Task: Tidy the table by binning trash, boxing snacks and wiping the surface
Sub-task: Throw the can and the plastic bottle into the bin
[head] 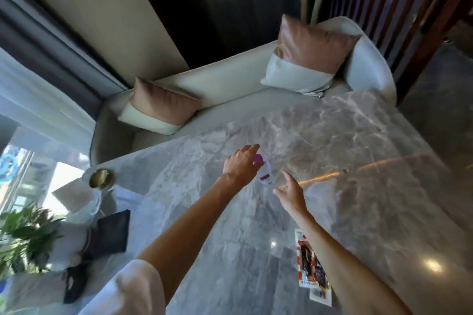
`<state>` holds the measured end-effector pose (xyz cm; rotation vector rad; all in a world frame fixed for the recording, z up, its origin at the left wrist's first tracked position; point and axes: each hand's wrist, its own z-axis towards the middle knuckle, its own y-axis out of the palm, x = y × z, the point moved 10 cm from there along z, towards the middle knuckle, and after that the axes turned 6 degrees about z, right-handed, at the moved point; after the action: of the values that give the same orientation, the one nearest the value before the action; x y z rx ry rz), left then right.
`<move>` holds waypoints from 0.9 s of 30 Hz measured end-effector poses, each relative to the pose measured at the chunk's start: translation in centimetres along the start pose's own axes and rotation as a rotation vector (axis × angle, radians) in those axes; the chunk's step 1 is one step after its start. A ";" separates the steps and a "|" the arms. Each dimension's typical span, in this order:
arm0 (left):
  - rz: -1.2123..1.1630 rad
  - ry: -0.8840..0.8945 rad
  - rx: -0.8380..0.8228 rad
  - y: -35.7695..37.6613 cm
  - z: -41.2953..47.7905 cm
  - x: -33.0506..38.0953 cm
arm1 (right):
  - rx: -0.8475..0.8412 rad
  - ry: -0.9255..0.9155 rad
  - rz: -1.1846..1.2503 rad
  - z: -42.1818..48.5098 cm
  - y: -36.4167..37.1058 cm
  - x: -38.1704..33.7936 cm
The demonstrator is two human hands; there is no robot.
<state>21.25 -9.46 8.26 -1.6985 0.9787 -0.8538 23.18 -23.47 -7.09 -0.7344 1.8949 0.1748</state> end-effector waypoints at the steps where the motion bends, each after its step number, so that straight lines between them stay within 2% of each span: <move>1: -0.007 0.006 -0.028 0.7 0.8 0.5 | -0.016 -0.007 -0.012 0.9 0.3 0.0; 7: -0.056 0.027 -0.117 4.2 3.5 1.2 | -0.148 -0.016 -0.063 3.6 2.6 0.1; 10: -0.182 0.033 -0.053 4.8 3.5 0.1 | -0.169 -0.059 -0.110 4.0 3.0 0.4; 12: -0.295 -0.060 0.030 4.5 2.9 -2.4 | -0.187 -0.132 -0.163 3.7 3.0 0.1; 14: -0.523 -0.230 0.109 4.3 1.3 -6.2 | -0.239 -0.228 -0.167 3.3 3.1 -1.0; 16: -0.848 -0.399 0.156 4.9 -1.4 -10.4 | -0.305 -0.284 -0.114 2.8 3.2 -2.0; 19: -1.215 -0.583 0.145 7.1 -7.5 -14.9 | -0.440 -0.190 0.062 1.4 3.3 -2.5; 24: -1.597 -0.755 0.148 9.7 -17.5 -20.3 | -0.585 -0.046 0.228 -2.3 6.9 -4.9; 27: -1.703 -0.755 0.174 10.0 -23.1 -23.0 | -0.704 -0.022 0.235 -6.1 11.7 -6.6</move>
<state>-11.10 0.01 3.20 -2.1810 -1.2629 -1.0118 13.55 -14.11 -1.03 -0.9546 1.8923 1.0303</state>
